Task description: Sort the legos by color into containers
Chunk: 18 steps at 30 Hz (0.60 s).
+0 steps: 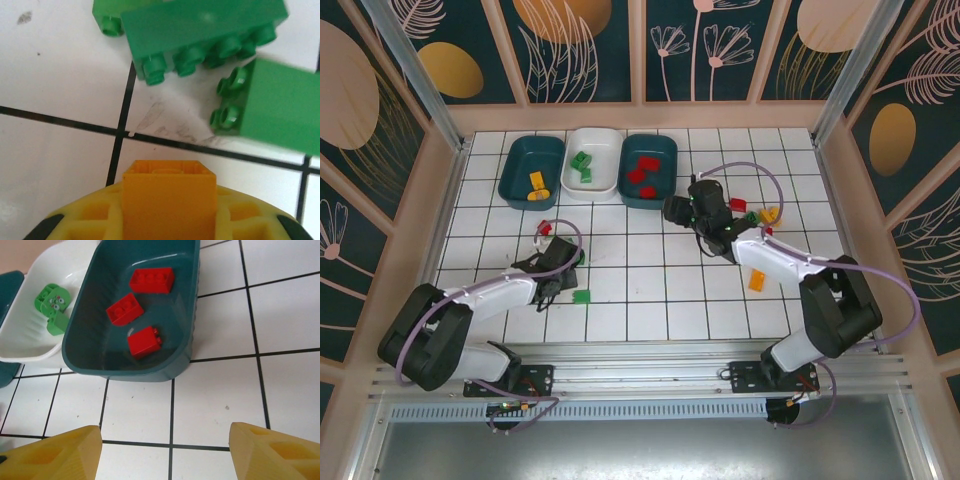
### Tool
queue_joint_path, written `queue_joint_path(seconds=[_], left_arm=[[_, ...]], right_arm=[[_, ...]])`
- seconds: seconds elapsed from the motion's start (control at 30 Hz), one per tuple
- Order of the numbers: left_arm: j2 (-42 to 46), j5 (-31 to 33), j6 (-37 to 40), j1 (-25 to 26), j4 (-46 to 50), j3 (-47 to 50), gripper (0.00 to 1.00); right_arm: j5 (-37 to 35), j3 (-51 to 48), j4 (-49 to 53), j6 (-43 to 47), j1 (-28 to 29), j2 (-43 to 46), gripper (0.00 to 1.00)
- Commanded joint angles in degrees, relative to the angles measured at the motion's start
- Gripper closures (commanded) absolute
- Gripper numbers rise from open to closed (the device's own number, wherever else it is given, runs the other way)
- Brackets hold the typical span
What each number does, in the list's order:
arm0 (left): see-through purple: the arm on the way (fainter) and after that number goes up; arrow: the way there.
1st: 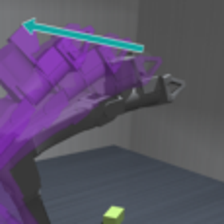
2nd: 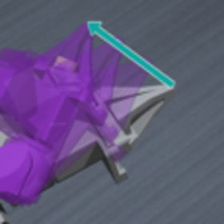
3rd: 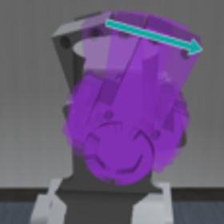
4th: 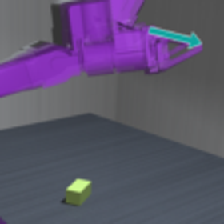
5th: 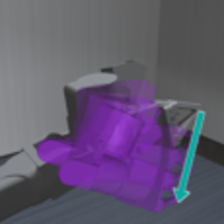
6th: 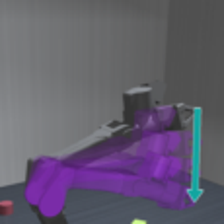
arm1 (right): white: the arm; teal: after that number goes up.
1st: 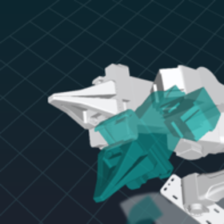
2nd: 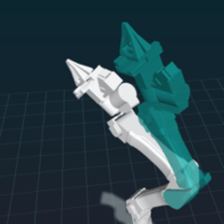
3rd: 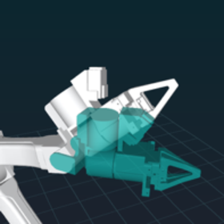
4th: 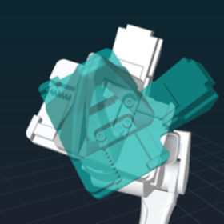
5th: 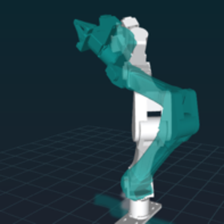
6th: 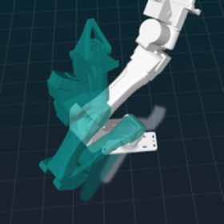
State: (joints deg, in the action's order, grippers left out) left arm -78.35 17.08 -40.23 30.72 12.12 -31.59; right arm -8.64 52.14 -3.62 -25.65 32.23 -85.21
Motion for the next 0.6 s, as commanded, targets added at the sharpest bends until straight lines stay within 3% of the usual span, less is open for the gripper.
queue_joint_path(seconds=[0.0,0.13,0.2,0.37,0.57], left_arm=[[2.1,0.4,0.8,0.2,1.4,-2.6,0.89],[9.3,-1.2,1.3,0.2,4.7,-5.8,0.96],[10.1,3.9,2.5,-0.3,5.7,-9.4,1.0],[1.0,-4.1,3.7,-12.0,1.4,-23.7,1.0],[-18.0,-10.5,2.6,-23.8,-0.6,-40.7,1.0]], right_arm=[[-2.5,-1.7,2.0,-0.2,-1.3,3.7,0.32],[-2.0,-2.9,3.0,-0.4,-4.7,6.1,0.34],[-0.8,-2.9,3.1,-0.3,-6.0,6.9,0.34],[-0.3,-1.7,3.1,0.0,-8.5,7.1,0.35],[1.1,-0.2,6.1,1.1,-14.6,5.8,0.33]])
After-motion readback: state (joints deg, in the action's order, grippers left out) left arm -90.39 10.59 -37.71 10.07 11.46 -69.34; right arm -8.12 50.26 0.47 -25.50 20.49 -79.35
